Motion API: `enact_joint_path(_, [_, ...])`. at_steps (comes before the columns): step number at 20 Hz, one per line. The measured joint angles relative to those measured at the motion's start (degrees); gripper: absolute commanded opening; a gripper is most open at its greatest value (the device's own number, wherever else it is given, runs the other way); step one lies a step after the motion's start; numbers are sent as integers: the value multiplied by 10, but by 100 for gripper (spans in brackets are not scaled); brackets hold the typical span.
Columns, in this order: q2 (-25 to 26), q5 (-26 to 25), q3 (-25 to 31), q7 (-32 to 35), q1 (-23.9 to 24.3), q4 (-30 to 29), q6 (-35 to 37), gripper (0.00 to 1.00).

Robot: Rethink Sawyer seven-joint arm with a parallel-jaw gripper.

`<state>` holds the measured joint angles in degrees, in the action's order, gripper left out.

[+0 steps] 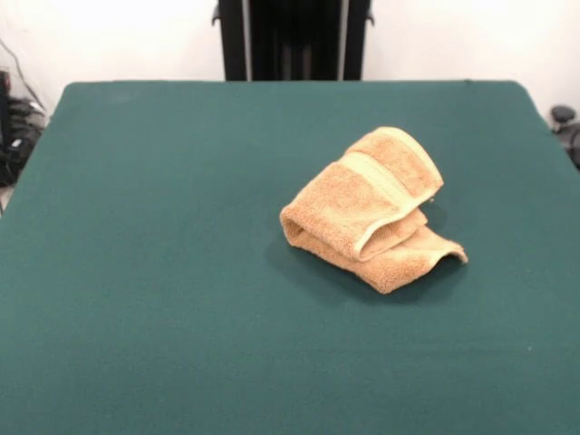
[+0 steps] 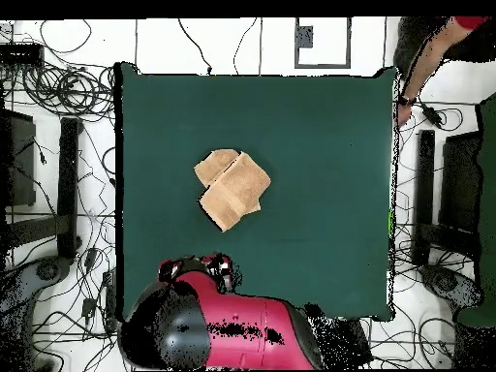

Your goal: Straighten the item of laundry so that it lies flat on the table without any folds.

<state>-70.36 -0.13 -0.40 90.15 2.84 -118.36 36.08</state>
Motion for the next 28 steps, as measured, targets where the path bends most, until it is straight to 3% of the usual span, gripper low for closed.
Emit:
enact_joint_path(13, [114,-1,0,0,9,136,19,100])
enact_joint_path(28, [312,0,1,0,15,369,41,100])
